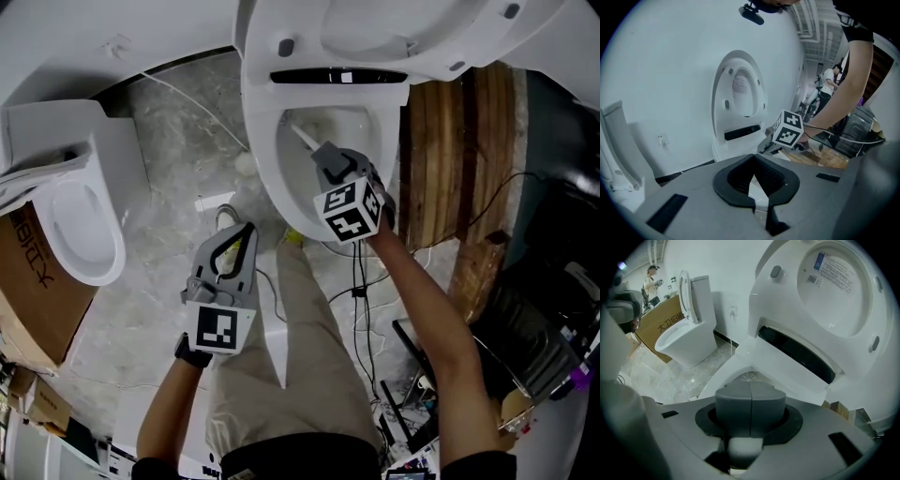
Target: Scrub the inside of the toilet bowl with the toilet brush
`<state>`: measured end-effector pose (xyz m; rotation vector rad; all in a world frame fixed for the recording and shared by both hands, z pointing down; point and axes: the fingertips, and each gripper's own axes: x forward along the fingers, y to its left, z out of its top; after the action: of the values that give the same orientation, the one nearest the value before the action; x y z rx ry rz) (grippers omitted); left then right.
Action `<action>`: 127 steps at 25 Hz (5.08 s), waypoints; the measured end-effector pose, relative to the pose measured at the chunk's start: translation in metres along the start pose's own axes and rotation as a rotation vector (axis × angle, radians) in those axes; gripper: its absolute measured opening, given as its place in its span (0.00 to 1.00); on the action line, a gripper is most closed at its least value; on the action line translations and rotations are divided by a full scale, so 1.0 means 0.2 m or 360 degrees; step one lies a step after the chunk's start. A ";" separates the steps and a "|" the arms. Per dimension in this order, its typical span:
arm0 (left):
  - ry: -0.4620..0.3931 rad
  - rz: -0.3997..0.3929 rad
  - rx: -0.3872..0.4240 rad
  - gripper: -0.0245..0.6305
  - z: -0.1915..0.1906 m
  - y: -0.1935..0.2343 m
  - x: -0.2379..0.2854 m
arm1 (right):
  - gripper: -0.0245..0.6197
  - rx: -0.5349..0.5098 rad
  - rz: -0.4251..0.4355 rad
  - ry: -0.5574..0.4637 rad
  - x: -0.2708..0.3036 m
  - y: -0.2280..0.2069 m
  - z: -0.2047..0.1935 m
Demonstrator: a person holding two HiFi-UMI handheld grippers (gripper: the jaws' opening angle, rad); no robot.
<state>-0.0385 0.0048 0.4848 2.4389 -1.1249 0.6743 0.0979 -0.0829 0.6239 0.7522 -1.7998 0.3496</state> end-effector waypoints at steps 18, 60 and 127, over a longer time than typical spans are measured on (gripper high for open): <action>0.0004 -0.0012 0.0011 0.07 0.00 -0.08 0.01 | 0.28 0.0016 -0.0258 0.0043 0.02 -0.21 -0.08; -0.0051 0.0015 -0.0009 0.07 0.01 -0.01 -0.10 | 0.29 -0.0034 -0.0394 0.0698 -0.28 -0.27 -0.53; -0.0013 0.0038 -0.0058 0.07 -0.10 0.00 -0.10 | 0.28 -0.1080 -0.0235 0.0391 -0.03 -0.15 -0.50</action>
<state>-0.0552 0.0263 0.4908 2.4034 -1.1613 0.6464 0.1917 -0.0470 0.6505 0.3352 -1.4794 -0.2561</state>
